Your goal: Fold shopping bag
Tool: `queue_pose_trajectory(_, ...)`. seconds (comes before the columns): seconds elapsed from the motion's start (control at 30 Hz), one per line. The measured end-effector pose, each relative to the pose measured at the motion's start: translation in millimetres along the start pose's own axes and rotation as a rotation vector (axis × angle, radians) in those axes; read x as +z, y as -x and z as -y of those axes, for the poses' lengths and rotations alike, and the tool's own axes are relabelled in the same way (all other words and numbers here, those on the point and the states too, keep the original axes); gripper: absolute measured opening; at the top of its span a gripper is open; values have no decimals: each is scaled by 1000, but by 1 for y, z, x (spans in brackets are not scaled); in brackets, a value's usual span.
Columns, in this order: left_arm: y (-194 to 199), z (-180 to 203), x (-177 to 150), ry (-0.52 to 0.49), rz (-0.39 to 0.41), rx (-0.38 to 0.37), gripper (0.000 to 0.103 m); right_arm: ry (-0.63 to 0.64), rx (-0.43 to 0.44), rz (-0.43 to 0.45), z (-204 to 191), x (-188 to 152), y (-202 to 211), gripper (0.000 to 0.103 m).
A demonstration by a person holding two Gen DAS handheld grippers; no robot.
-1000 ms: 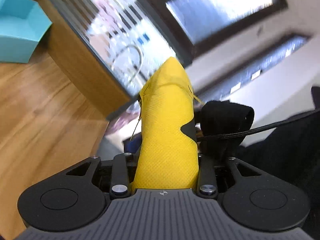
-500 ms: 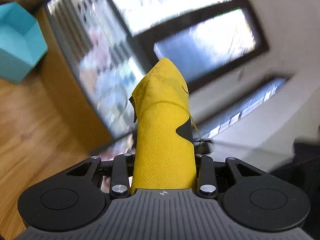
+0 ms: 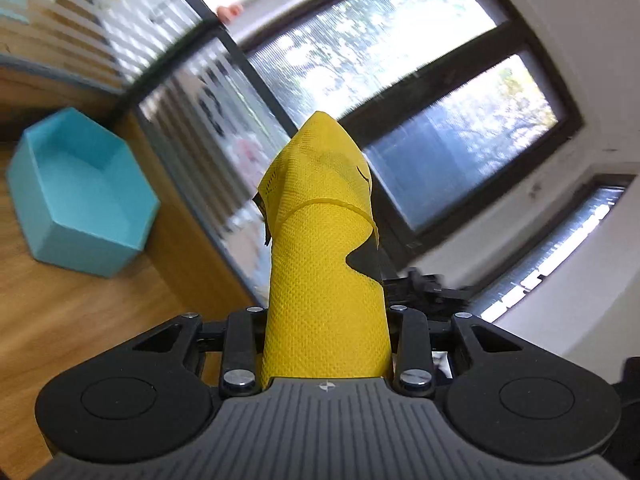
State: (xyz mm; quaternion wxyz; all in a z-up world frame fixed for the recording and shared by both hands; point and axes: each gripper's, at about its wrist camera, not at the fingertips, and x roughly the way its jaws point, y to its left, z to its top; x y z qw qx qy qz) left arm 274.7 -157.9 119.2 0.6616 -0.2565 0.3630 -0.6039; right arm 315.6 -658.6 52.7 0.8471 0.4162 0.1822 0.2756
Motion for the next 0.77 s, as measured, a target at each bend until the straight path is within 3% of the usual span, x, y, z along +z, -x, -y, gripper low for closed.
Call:
queue_pose_trajectory(0.07,-4,17,4,-139,12,208,37,75,-61,-13,-14,8,-4,103)
queue_pose_trajectory(0.13,-6,30,7,-237,21,345,37,158,-136,-25,-36,14,-20,102)
queue_pose_trajectory(0.2,-19,46,7,-394,39,615,37,216,-211,-30,-54,17,-36,102)
queue_pose_trajectory(0.3,-44,58,-3,-628,59,916,37,218,-300,-26,-68,18,-59,102)
queue_pose_trajectory(0.33,-60,61,-12,-765,71,1086,37,195,-310,-31,-66,18,-66,102)
queue_pose_trajectory(0.43,-85,57,-24,-972,49,1265,37,125,-338,-46,-62,20,-86,102)
queue_pose_trajectory(0.6,-113,43,-36,-1133,-17,1351,37,7,-385,-70,-55,24,-120,102)
queue_pose_trajectory(0.63,-117,41,-37,-1159,-14,1354,38,-16,-394,-75,-53,24,-127,98)
queue_pose_trajectory(0.73,-125,30,-28,-1137,-47,1353,38,-22,-471,-94,-43,20,-140,76)
queue_pose_trajectory(0.77,-125,26,-27,-1144,-45,1364,39,-42,-427,-97,-35,20,-143,52)
